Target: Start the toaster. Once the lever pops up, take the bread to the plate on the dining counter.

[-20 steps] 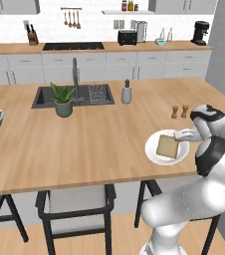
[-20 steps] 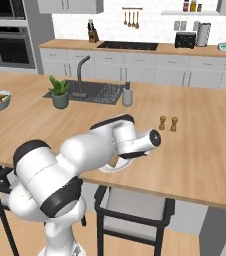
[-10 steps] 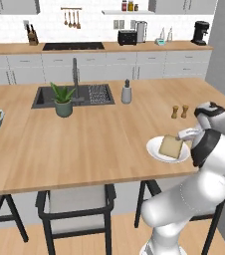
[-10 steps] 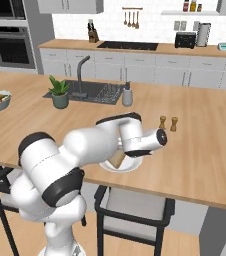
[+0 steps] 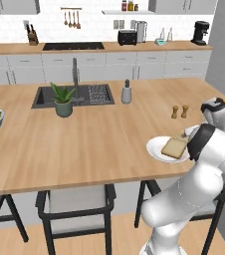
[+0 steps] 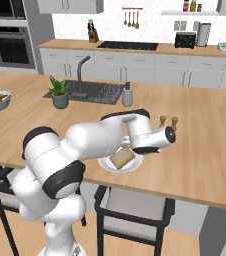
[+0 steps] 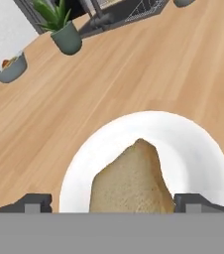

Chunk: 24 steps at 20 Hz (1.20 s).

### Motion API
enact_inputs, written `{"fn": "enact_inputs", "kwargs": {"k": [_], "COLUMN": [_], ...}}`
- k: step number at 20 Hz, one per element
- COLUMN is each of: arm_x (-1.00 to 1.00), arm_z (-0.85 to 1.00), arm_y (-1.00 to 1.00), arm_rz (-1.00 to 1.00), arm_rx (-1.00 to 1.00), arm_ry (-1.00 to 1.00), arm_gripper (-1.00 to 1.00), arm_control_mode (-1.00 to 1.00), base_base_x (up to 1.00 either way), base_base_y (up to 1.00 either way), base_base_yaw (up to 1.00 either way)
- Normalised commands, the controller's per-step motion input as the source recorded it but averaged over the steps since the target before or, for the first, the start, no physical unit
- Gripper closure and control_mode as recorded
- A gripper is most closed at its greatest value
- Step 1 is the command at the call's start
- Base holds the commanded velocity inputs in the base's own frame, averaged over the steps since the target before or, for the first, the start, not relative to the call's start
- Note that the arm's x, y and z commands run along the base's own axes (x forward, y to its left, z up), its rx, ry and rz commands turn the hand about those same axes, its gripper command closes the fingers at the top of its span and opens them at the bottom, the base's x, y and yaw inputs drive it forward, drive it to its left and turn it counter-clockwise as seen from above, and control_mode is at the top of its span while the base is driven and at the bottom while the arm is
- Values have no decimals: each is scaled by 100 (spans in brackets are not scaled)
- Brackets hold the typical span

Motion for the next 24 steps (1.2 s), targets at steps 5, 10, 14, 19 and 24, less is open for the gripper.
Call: {"fn": "enact_inputs", "kwargs": {"k": [5,10,14,19,24], "arm_x": [-17,-64,-83,-100,-100], "arm_z": [38,33,36,29,10], "arm_y": [2,44,56,48,68], "arm_rz": [0,-5,-22,-25,-25], "arm_rx": [-19,-34,-24,-10,-17], "arm_ry": [-3,-1,0,1,0], "arm_gripper": [-100,-100,-100,-100,-100], "arm_control_mode": [-100,-100,-100,-100,-100], "base_base_x": [0,0,0,0,0], "base_base_y": [0,0,0,0,0], "base_base_yaw": [0,0,0,0,0]}}
